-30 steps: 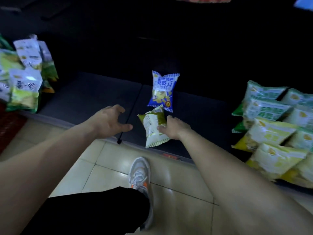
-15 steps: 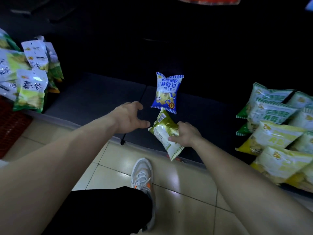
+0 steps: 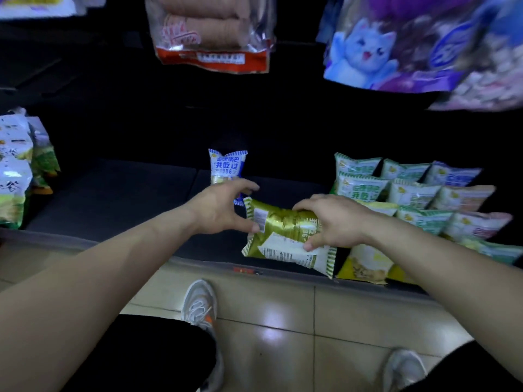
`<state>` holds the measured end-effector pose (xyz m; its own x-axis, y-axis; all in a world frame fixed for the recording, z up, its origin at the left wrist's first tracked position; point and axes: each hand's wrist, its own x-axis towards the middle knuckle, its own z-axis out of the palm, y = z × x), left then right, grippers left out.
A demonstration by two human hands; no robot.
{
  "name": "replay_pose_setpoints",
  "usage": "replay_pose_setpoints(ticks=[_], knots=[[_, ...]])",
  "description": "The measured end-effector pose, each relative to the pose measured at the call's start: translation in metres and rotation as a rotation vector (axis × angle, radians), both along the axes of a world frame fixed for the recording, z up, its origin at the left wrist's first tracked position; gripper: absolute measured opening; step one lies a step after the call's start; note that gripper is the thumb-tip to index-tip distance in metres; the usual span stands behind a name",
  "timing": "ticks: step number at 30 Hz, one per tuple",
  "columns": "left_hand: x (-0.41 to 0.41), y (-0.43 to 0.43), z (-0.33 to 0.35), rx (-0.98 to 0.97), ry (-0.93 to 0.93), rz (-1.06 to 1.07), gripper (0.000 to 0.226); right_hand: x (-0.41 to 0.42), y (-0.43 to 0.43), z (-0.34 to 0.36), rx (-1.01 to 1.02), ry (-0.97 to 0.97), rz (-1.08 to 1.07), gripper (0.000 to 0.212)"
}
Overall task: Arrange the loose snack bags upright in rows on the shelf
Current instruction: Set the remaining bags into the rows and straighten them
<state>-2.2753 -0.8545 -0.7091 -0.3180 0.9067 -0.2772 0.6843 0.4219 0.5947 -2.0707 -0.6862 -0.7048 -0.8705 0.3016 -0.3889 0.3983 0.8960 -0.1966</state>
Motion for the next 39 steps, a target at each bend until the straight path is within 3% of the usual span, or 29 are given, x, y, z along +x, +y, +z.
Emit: replay_pose_setpoints(ticks=[4, 9, 16, 19, 25, 34, 39], knots=[[0.045, 0.028, 0.006, -0.089, 0.024, -0.163, 0.07, 0.033, -0.003, 0.01, 0.033, 0.015, 0.002, 0.092], [0.072, 0.05, 0.002, -0.2, 0.109, -0.281, 0.08, 0.057, 0.004, 0.007, 0.0, 0.059, -0.028, 0.089], [0.08, 0.065, -0.002, -0.131, 0.235, -0.202, 0.069, 0.069, 0.03, 0.005, -0.062, 0.13, -0.153, 0.09], [0.077, 0.067, -0.006, -0.12, 0.279, -0.161, 0.074, 0.075, 0.045, 0.0, -0.101, 0.201, -0.261, 0.077], [0.073, 0.067, -0.011, -0.119, 0.366, -0.152, 0.078, 0.075, 0.057, -0.01, -0.223, 0.347, -0.417, 0.029], [0.067, 0.051, -0.023, -0.121, 0.34, -0.139, 0.079, 0.049, 0.044, -0.015, -0.306, 0.488, -0.491, 0.007], [0.06, 0.042, -0.029, -0.127, 0.236, -0.143, 0.072, 0.03, 0.04, -0.009, -0.254, 0.529, -0.447, 0.01]])
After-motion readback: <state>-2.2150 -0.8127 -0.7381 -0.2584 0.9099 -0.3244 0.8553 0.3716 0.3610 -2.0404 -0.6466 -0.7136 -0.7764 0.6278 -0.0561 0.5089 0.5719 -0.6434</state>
